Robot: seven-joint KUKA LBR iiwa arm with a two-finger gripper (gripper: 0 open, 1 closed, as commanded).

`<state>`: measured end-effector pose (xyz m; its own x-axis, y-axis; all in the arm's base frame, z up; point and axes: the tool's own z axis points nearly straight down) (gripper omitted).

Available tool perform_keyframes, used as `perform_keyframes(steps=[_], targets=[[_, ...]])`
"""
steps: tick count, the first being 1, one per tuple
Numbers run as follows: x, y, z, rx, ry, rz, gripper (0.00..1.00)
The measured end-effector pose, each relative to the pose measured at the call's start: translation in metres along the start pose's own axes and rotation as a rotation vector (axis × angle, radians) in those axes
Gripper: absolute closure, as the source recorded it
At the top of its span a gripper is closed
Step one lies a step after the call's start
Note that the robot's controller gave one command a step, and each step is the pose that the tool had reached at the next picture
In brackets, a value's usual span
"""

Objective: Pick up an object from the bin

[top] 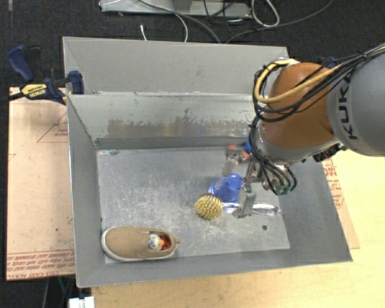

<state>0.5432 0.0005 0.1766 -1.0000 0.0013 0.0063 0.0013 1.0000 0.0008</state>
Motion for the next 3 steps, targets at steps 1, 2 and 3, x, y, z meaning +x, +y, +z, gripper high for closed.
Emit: perform_keyframes(steps=[1,2,3], targets=[[-0.002,0.000,-0.004,0.000,-0.007,0.000,0.00],[0.044,-0.062,0.025,0.000,-0.007,-0.119,0.00],[0.023,-0.084,0.038,-0.001,-0.014,-0.193,0.00]])
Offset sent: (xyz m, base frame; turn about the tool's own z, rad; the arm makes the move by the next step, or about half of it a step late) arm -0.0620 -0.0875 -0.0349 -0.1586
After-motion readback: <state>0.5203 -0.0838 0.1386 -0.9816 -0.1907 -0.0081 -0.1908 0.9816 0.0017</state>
